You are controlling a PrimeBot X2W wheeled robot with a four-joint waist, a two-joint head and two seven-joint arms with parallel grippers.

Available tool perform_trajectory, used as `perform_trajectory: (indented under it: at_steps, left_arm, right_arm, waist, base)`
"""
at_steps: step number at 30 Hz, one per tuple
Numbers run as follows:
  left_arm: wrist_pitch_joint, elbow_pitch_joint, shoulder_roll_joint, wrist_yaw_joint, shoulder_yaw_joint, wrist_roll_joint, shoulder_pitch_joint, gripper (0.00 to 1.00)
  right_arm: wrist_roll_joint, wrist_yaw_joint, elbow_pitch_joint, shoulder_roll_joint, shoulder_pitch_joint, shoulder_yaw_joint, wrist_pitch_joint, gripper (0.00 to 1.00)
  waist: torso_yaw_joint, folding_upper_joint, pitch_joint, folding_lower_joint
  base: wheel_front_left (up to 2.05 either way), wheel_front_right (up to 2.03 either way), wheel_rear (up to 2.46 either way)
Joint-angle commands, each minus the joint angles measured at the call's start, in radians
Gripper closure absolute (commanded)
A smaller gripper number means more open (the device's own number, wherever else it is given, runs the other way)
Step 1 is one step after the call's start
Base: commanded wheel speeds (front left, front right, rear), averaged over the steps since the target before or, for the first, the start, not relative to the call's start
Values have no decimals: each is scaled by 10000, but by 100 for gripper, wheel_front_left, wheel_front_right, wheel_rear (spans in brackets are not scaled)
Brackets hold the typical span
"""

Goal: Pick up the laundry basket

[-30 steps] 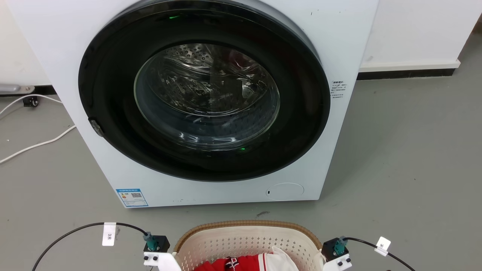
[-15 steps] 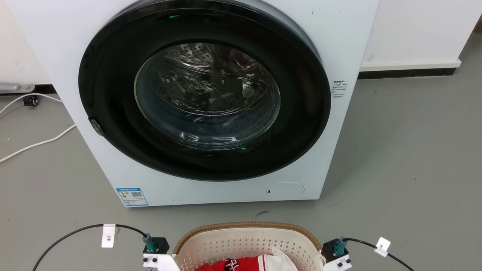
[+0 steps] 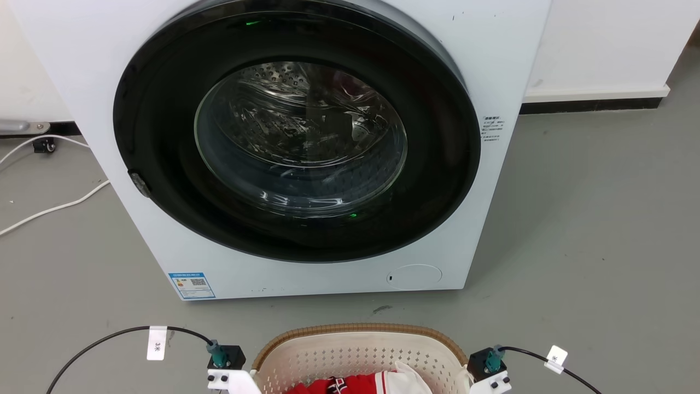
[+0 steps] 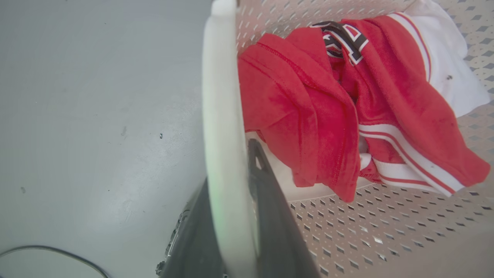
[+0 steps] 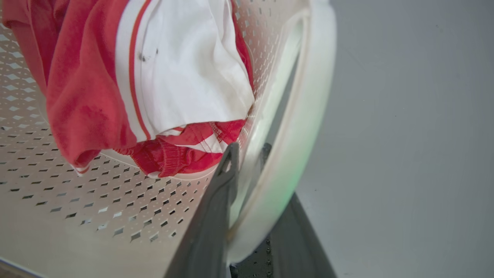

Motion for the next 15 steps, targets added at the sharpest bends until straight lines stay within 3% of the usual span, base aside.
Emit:
perform_trajectory:
  at_steps: [1,15]
  left_arm:
    - [-40,-35,13,-75,-70,-27,-147,100]
    - [-106,-44,62,-74,-404,-356,-176,100]
  right_arm:
    - [5,29,22,-53,-208,69,-72,100]
    - [262,29,46,-56,-217,333,-116,100]
  waist:
    - [7,-1,4,0]
    - [34,-1,29,0]
  base:
    - [0,0,0]
    - [0,0,0]
